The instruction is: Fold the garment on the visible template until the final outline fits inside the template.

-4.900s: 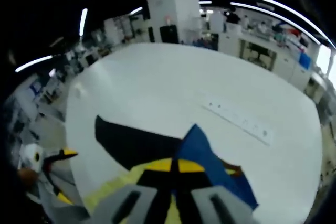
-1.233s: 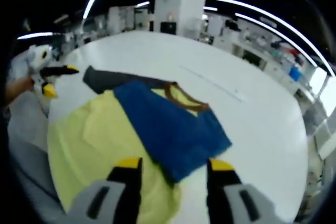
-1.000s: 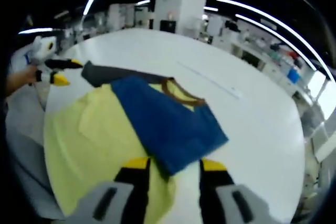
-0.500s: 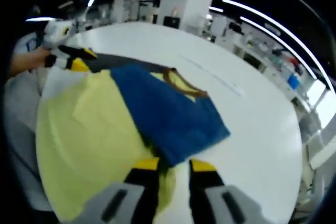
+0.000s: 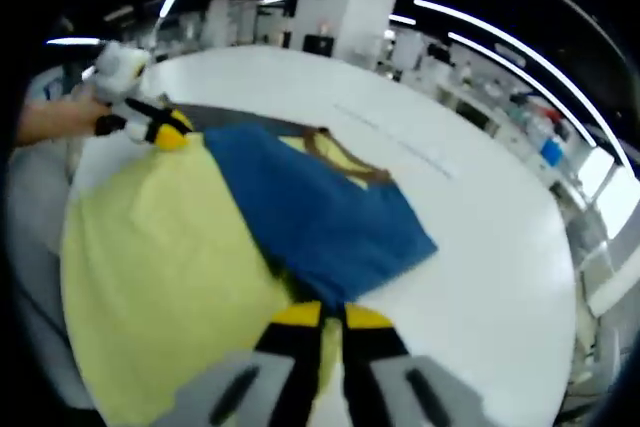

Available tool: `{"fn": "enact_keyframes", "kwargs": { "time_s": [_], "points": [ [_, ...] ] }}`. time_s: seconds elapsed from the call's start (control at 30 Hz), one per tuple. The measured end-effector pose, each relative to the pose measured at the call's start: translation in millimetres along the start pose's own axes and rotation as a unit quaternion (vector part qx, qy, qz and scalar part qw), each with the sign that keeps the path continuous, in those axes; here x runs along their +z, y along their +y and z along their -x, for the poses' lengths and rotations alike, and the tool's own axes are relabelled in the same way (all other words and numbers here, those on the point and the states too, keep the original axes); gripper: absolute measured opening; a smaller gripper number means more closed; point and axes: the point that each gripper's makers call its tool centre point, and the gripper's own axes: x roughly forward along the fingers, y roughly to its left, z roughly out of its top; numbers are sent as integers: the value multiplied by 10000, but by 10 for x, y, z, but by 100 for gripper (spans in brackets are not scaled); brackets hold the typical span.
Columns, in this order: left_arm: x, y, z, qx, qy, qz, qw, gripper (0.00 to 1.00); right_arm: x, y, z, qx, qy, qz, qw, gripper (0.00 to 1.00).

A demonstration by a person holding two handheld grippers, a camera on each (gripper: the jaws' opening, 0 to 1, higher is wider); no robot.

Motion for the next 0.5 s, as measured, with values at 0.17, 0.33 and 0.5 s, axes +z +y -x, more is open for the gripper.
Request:
{"fn": "enact_keyframes", "kwargs": {
  "time_s": [0.17,0.33,0.5],
  "points": [
    [-23,-3,-26,-35,-2,-27,10000,14,-17,9,2,-27,70,80,9999,0],
    [-21,-12,-44,-38,54,-48,10000,9,-69,-3,4,-55,160,58,9998,0],
    [-16,-11,-46,-7,50,114,9999,6,-117,-26,18,-123,268,147,9995,0]
  ]
}}
